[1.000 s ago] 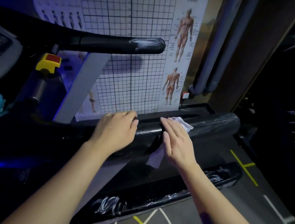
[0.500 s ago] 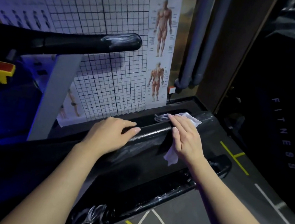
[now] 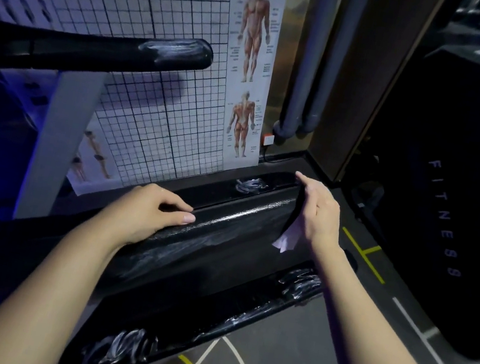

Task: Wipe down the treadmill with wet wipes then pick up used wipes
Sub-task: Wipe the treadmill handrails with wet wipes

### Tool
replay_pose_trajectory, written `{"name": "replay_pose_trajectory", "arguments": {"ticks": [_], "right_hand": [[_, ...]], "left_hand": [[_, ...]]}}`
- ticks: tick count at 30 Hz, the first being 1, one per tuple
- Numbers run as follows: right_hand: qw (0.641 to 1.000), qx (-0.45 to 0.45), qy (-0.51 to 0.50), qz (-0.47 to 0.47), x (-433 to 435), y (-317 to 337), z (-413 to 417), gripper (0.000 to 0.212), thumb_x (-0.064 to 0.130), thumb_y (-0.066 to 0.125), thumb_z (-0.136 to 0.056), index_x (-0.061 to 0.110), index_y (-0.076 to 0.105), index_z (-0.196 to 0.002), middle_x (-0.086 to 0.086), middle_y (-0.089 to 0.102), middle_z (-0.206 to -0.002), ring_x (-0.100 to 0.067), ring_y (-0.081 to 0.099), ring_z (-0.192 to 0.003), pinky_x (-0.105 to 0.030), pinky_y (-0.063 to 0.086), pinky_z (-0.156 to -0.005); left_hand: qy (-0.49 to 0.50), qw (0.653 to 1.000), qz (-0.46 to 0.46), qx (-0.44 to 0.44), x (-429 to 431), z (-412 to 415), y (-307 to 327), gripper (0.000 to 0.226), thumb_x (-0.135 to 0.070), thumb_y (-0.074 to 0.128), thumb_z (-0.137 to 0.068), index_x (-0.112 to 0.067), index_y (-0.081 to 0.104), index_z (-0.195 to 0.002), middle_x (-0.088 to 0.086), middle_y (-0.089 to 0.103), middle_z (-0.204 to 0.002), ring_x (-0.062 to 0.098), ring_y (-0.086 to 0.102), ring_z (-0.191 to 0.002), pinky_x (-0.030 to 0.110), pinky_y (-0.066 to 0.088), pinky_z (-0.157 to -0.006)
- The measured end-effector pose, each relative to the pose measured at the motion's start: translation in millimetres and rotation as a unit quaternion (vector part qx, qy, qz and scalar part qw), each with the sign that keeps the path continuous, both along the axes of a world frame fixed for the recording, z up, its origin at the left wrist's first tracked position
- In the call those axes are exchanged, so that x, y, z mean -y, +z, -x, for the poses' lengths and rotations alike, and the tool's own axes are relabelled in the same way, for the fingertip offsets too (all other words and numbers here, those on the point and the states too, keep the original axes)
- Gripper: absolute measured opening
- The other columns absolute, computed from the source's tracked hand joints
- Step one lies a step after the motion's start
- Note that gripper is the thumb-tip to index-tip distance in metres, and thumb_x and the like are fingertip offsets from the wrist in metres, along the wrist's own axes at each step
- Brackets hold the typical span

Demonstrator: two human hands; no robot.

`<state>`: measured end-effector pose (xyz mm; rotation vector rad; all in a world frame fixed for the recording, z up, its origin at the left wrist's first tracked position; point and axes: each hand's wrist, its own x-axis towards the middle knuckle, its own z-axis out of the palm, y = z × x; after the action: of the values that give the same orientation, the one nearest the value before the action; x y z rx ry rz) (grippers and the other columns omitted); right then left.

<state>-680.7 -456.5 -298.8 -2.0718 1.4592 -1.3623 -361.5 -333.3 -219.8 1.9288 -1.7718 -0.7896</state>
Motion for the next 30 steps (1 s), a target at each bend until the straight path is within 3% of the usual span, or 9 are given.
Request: {"name": "replay_pose_trajectory", "arguments": {"ticks": [3, 8, 12, 15, 18, 21, 26, 28, 30], "right_hand": [[0.990, 0.097, 0.022, -0.095, 4, 5, 7, 0.038, 0.024, 0.039, -0.105, 0.025, 0.071, -0.125, 0.014, 0.070, -0.122, -0.002, 0.060, -0.119, -0.026, 0.044, -0.107], [0.972, 0.167, 0.002, -0.163, -3, 1, 12, 0.035, 0.027, 0.052, -0.105, 0.023, 0.062, -0.138, 0.013, 0.063, -0.134, 0.007, 0.053, -0.122, -0.001, 0.033, -0.099], [0.955, 0.238, -0.028, -0.173, -13, -5, 15, 0.039, 0.035, 0.054, -0.104, 0.022, 0.059, -0.140, 0.017, 0.062, -0.133, 0.022, 0.051, -0.114, -0.001, 0.037, -0.097], [0.963, 0.222, -0.036, -0.151, -25, -8, 17, 0.028, 0.041, 0.055, -0.102, 0.030, 0.069, -0.124, 0.020, 0.068, -0.123, 0.011, 0.059, -0.113, -0.018, 0.047, -0.098], [0.958, 0.246, -0.030, -0.146, -29, -7, 21, 0.022, 0.037, 0.060, -0.101, 0.029, 0.075, -0.115, 0.017, 0.073, -0.115, 0.000, 0.065, -0.112, -0.024, 0.049, -0.097], [0.954, 0.250, -0.065, -0.154, -26, -4, 24, 0.021, 0.034, 0.061, -0.100, 0.026, 0.078, -0.110, 0.014, 0.076, -0.108, -0.003, 0.068, -0.108, -0.030, 0.053, -0.097], [0.966, 0.185, -0.168, -0.071, -42, 5, 4, 0.020, 0.028, 0.059, -0.100, 0.022, 0.077, -0.106, 0.005, 0.075, -0.089, -0.013, 0.069, -0.082, -0.031, 0.052, -0.082], [0.973, 0.145, -0.172, -0.044, -64, -3, -16, 0.020, 0.024, 0.061, -0.100, 0.022, 0.074, -0.114, -0.003, 0.069, -0.075, -0.018, 0.060, -0.062, -0.026, 0.046, -0.069], [0.979, 0.127, -0.151, -0.049, -91, -17, -43, 0.030, 0.025, 0.062, -0.100, 0.022, 0.068, -0.128, -0.002, 0.069, -0.079, -0.014, 0.061, -0.064, -0.017, 0.045, -0.070]], "left_hand": [[0.009, 0.999, -0.002, -0.042, -2, -1, 0, 0.023, -0.058, 0.079, -0.075, -0.044, 0.081, -0.093, -0.027, 0.076, -0.096, -0.001, 0.067, -0.101, 0.036, 0.049, -0.103], [0.009, 0.998, -0.008, -0.058, 0, 1, 3, 0.019, -0.048, 0.082, -0.078, -0.038, 0.083, -0.093, -0.028, 0.075, -0.091, -0.002, 0.068, -0.096, 0.028, 0.049, -0.096], [0.011, 0.999, -0.011, -0.050, 0, 2, 5, 0.015, -0.043, 0.083, -0.081, -0.036, 0.083, -0.094, -0.028, 0.075, -0.087, -0.004, 0.067, -0.092, 0.018, 0.045, -0.081], [0.011, 0.999, -0.010, -0.045, -3, 4, 5, 0.013, -0.044, 0.081, -0.084, -0.037, 0.082, -0.095, -0.025, 0.075, -0.090, -0.006, 0.064, -0.093, 0.016, 0.043, -0.082], [0.014, 0.999, 0.001, -0.044, -6, 4, 2, 0.012, -0.047, 0.080, -0.085, -0.040, 0.080, -0.094, -0.024, 0.074, -0.096, -0.002, 0.065, -0.098, 0.028, 0.047, -0.090], [0.018, 0.999, 0.014, -0.038, -8, 6, 0, 0.011, -0.048, 0.079, -0.086, -0.040, 0.080, -0.094, -0.025, 0.073, -0.094, -0.002, 0.064, -0.097, 0.027, 0.046, -0.086], [0.020, 0.999, 0.027, -0.027, -10, 6, -3, 0.011, -0.051, 0.075, -0.088, -0.044, 0.078, -0.096, -0.020, 0.074, -0.106, 0.006, 0.064, -0.107, 0.035, 0.048, -0.097], [0.023, 0.999, 0.025, -0.023, -12, 8, -2, 0.015, -0.050, 0.074, -0.090, -0.041, 0.079, -0.101, -0.019, 0.073, -0.108, 0.007, 0.062, -0.108, 0.033, 0.045, -0.094], [0.023, 0.999, 0.026, -0.017, -12, 9, -1, 0.015, -0.050, 0.074, -0.091, -0.041, 0.079, -0.101, -0.019, 0.073, -0.105, 0.008, 0.063, -0.106, 0.032, 0.045, -0.090]]}}
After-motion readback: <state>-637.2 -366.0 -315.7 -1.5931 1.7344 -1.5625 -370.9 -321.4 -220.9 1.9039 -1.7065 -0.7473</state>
